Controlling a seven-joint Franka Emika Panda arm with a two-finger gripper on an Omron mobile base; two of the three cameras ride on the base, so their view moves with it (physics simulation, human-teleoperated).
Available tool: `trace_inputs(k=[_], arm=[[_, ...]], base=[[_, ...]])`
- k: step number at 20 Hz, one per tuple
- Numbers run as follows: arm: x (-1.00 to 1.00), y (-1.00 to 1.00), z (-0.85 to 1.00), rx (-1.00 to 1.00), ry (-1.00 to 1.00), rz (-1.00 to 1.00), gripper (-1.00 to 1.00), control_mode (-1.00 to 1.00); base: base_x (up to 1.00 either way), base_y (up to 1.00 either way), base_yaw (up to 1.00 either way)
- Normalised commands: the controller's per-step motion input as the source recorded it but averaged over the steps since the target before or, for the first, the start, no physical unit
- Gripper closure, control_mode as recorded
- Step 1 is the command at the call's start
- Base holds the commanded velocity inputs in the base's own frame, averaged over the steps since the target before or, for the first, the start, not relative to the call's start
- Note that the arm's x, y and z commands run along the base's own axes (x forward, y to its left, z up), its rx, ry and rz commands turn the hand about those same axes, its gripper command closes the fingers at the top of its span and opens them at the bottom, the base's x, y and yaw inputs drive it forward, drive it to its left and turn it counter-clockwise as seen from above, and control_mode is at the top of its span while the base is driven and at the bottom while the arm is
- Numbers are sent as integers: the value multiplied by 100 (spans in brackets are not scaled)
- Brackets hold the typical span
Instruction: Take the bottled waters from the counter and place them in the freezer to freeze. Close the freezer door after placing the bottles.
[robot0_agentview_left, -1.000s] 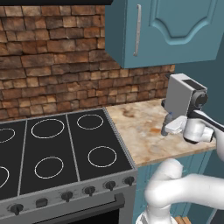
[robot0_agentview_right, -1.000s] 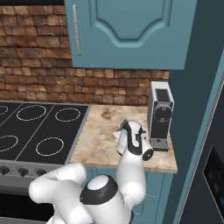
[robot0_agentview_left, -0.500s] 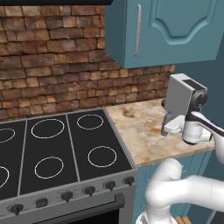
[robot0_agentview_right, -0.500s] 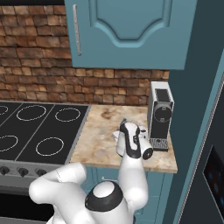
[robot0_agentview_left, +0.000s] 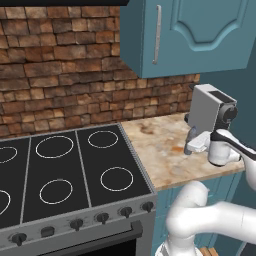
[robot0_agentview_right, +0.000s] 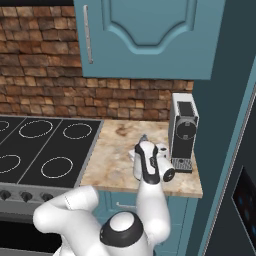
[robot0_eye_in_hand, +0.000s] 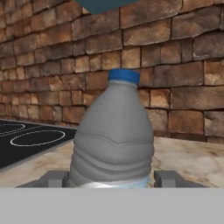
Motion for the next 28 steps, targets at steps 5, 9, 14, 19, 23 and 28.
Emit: trace_inputs(k=[5, 9, 14, 19, 23, 28], arm=[[0, 1, 0, 0, 0, 0, 100, -100], [0, 0, 1, 0, 0, 0, 100, -100], [-9, 1, 23, -9, 0, 0, 100, -100], [-49, 2, 66, -13, 0, 0, 100, -100], [-85, 0, 81, -4, 0, 0, 100, -100], [-70, 0, 97, 0, 3, -3, 100, -100]], base=[[0, 0, 0], [0, 0, 0], [0, 0, 0], [0, 0, 0], [0, 0, 0], [0, 0, 0]])
